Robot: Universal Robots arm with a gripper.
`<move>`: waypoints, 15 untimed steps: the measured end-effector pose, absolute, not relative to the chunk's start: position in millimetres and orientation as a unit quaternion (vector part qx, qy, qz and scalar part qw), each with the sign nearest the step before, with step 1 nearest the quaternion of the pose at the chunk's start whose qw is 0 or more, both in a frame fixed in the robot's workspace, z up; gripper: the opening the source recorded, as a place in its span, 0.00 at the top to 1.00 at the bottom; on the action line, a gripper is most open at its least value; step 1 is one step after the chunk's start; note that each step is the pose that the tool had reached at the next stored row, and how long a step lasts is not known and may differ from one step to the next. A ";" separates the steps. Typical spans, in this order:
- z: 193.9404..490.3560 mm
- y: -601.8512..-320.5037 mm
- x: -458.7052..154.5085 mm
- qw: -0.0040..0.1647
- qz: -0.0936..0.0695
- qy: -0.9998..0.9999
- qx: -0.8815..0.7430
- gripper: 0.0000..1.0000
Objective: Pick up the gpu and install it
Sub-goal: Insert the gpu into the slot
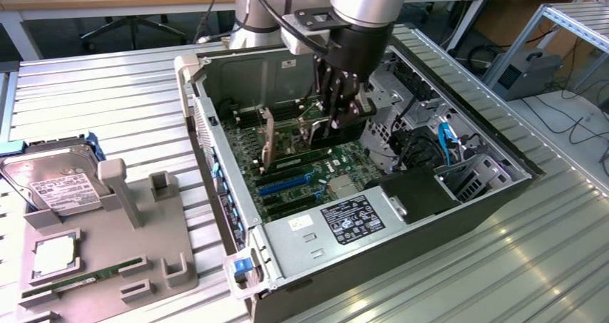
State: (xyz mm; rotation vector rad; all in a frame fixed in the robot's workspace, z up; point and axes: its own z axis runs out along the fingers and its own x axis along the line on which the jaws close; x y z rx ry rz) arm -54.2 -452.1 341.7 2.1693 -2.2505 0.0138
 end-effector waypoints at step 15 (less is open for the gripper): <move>289.8 -454.3 -83.3 0.007 0.006 -0.720 0.694 0.73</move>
